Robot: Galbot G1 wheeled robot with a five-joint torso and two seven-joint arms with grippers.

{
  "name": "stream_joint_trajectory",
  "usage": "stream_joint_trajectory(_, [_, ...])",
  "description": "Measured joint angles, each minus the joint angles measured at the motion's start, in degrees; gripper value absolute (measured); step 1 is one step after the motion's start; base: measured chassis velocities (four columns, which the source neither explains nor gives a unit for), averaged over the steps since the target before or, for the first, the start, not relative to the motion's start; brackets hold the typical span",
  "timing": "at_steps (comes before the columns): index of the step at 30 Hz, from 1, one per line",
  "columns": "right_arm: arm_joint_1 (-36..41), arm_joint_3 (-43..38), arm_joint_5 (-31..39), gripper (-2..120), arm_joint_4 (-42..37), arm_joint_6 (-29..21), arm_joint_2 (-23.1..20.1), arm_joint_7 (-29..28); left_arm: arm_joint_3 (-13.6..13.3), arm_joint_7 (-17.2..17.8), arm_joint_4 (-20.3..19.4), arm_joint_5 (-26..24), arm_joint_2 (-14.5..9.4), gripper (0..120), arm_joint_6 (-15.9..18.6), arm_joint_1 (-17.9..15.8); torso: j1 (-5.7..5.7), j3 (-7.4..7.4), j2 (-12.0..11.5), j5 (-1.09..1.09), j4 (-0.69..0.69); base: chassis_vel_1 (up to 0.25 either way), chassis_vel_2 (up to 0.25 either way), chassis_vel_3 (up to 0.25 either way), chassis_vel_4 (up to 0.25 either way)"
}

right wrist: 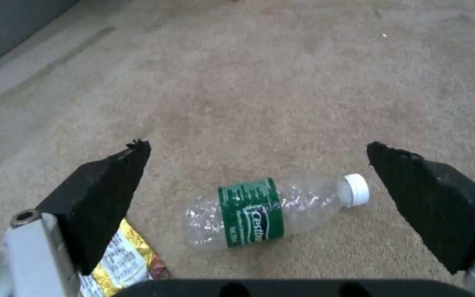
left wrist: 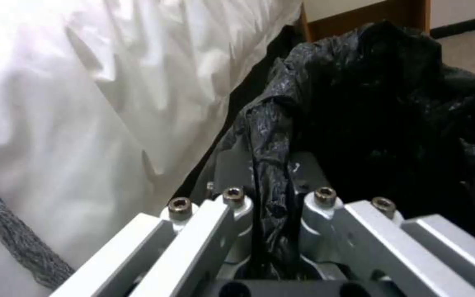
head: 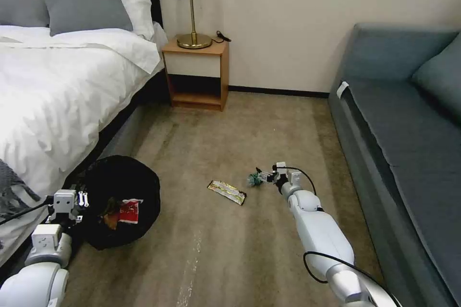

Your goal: Pick up the trash bin, then pick up the garbage on the floor and place it into the trash bin.

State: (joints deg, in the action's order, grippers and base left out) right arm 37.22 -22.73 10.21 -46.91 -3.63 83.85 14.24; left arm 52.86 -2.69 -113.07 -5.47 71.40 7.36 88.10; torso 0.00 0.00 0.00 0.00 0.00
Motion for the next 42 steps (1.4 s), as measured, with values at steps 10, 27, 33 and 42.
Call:
stream_joint_trajectory(10, [0.25, -0.33, 0.09, 100, 0.0, 0.12, 0.01, 0.34, 0.35, -0.04, 0.11, -0.09, -0.04, 5, -0.43, 0.36, 0.0, 0.0, 0.0, 0.0, 0.0, 0.0, 0.0, 0.0, 0.0])
stream_joint_trajectory(27, [1.6, -1.42, 0.05, 100, -0.8, 0.31, -0.66, 0.52, -0.12, -0.19, 0.17, 0.0, 0.25, 5, -1.09, 0.71, 0.0, -0.01, 0.0, 0.0, 0.0, -0.074, 0.068, 0.071, -0.071])
stream_joint_trajectory(33, [1.83, -1.53, 0.02, 100, -0.92, 0.33, -0.74, 0.54, -0.21, -0.23, 0.17, 0.02, 0.37, 5, -1.18, 0.81, 0.0, 0.0, 0.0, 0.0, 0.0, -0.062, 0.085, 0.084, -0.089])
stream_joint_trajectory(42, [2.25, -1.68, -0.13, 100, -1.02, 0.4, -0.72, 0.6, -0.07, -0.26, 0.02, -0.02, 0.34, 5, -1.39, 1.05, 0.0, 0.0, 0.0, 0.0, 0.0, -0.096, 0.106, 0.096, -0.086])
